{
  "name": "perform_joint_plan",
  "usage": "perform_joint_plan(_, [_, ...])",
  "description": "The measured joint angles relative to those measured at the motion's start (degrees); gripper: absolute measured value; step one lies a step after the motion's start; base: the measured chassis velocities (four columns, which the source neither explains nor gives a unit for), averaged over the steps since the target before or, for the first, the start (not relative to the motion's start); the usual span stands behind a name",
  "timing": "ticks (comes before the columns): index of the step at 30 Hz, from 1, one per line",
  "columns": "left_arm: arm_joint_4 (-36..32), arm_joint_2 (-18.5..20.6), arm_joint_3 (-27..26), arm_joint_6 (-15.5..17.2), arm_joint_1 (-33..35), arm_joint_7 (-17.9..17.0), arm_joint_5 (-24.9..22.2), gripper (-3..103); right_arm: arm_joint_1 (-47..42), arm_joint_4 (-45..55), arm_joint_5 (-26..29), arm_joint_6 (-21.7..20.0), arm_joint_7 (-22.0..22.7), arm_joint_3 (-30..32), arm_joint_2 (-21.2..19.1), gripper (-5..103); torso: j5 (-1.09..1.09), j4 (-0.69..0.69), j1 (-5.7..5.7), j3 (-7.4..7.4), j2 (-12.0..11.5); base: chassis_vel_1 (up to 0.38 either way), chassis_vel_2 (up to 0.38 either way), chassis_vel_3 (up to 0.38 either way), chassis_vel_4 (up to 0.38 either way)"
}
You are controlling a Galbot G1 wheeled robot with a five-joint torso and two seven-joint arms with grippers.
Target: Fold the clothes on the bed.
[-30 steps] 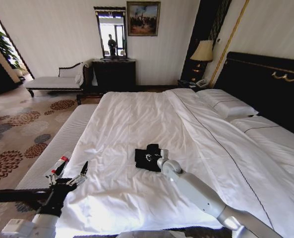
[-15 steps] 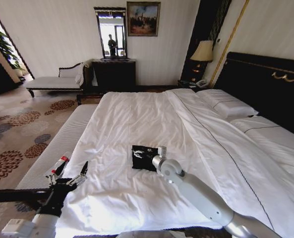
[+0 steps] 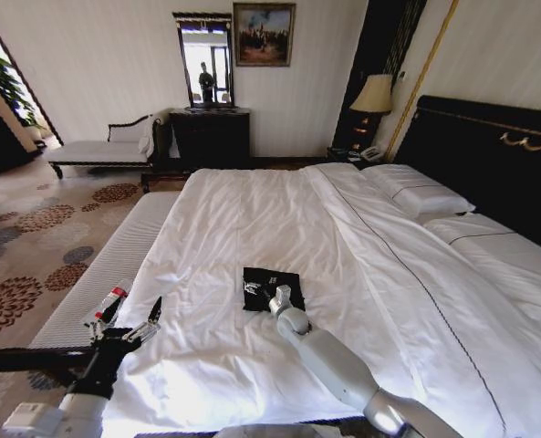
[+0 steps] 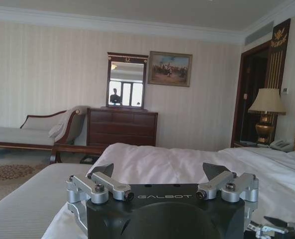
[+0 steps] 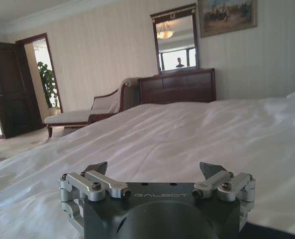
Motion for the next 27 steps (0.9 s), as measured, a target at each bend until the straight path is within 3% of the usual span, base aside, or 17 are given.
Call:
perform_joint_plan(4, [0.0, 0.0, 0.0, 0.0, 0.0, 0.0, 0.0, 100, -4.0, 5.4, -2.9, 0.6, 0.3, 6.3, -3.6, 100, 0.00, -0.02, 0.00, 0.00, 0.0, 0.000, 0.000, 0.000, 0.000])
perform_joint_plan(6, [0.0, 0.0, 0.0, 0.0, 0.0, 0.0, 0.0, 100, -8.7, 11.6, -4.0, 0.6, 0.1, 14.0, -7.0, 100, 0.00, -0.04, -0.01, -0.01, 0.0, 0.000, 0.000, 0.000, 0.000])
perform_joint_plan(7, [0.0, 0.0, 0.0, 0.0, 0.0, 0.0, 0.0, 100, -8.7, 11.6, -4.0, 0.6, 0.1, 14.0, -7.0, 100, 0.00, -0.04, -0.01, -0.01, 0.0, 0.000, 0.000, 0.000, 0.000])
perform_joint_plan(10, [0.0, 0.0, 0.0, 0.0, 0.0, 0.0, 0.0, 100, -17.1, 19.5, -7.2, 1.4, -1.8, 25.0, -8.3, 100, 0.01, -0.03, -0.01, -0.01, 0.0, 0.000, 0.000, 0.000, 0.000])
perform_joint_plan(19, [0.0, 0.0, 0.0, 0.0, 0.0, 0.0, 0.0, 100, -36.1, 31.1, -10.2, 3.5, -5.5, 39.3, -6.5, 100, 0.00, -0.02, -0.03, -0.02, 0.0, 0.000, 0.000, 0.000, 0.000])
perform_joint_plan(27, [0.0, 0.0, 0.0, 0.0, 0.0, 0.0, 0.0, 100, -42.4, 34.6, -9.6, 5.4, -6.7, 43.9, -5.7, 100, -0.01, -0.03, -0.02, -0.01, 0.0, 0.000, 0.000, 0.000, 0.000])
